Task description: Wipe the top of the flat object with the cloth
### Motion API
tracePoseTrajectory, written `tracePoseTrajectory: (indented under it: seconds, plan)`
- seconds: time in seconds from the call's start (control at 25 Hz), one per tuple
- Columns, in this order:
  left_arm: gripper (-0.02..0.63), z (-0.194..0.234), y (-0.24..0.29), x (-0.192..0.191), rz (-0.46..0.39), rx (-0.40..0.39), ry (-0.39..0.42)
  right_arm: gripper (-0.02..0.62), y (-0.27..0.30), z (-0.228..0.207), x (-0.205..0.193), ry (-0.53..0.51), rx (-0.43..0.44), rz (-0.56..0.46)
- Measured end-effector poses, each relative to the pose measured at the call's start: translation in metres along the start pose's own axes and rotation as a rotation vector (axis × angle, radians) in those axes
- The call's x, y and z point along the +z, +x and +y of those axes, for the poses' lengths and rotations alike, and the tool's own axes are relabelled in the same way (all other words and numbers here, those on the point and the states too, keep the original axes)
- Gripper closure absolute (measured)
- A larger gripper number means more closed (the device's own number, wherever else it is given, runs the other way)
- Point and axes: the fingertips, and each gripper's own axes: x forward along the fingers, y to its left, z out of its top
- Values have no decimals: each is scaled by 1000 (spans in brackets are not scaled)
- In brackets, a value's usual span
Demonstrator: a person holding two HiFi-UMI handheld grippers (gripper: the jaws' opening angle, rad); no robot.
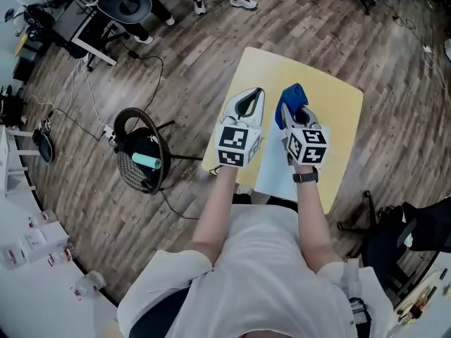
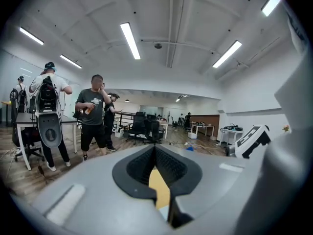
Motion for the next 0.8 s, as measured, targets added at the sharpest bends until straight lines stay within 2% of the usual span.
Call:
tracePoseTrajectory:
  seconds: [0.24,0.48,0.6,0.8]
  plan:
    - [595,19,3,-20,52,15,-28,532,55,3,-48,50,32,130]
    - [595,23,-2,-35,84,30,-47,532,77,-2,-90,100,49,221]
    - [595,24,-1,-38,98,28,-58,532,80,-14,-100,86,19,247]
    - [595,12,7,-50,132,-3,-66,531,65,-45,-115,1,-88,290]
